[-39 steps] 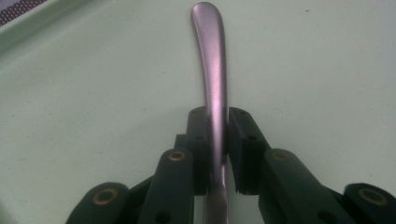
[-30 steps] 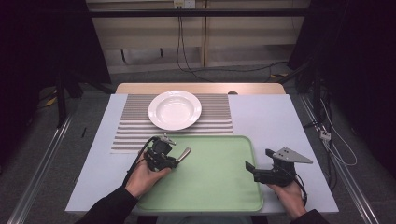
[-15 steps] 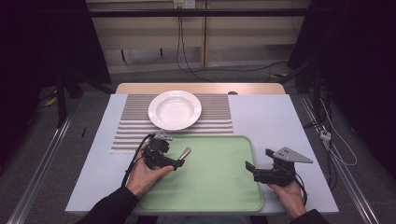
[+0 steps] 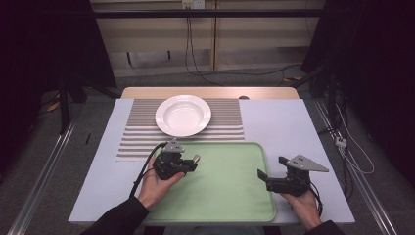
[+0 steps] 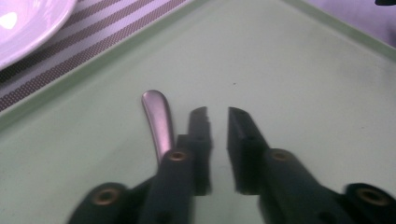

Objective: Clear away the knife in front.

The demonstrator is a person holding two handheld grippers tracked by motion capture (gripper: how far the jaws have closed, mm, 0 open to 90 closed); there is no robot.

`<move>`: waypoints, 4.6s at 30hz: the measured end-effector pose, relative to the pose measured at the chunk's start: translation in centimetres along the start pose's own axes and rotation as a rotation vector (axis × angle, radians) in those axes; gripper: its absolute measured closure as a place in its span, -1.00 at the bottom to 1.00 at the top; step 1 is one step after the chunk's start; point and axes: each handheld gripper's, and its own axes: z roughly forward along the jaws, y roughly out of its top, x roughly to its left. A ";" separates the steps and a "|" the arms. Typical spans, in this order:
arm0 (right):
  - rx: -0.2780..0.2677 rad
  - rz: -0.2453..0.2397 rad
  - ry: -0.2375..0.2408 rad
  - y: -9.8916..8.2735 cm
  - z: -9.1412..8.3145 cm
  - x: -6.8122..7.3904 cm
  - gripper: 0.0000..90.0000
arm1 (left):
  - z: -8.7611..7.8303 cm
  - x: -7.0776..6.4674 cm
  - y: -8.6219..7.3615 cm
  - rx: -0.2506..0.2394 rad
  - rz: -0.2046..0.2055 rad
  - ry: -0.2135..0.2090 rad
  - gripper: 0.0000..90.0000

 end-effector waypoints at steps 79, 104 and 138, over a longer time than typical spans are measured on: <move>0.002 -0.015 0.010 0.1 0.1 0.5 -0.90 | 0.4 1.3 -1.0 0.201 0.039 0.182 1.00; 0.003 -0.014 0.013 0.2 0.3 0.5 -0.90 | -1.1 2.4 -1.8 0.227 -0.012 0.228 1.00; 0.006 -0.017 0.015 0.3 0.4 0.6 -0.90 | -3.4 3.9 -3.4 0.226 -0.080 0.280 1.00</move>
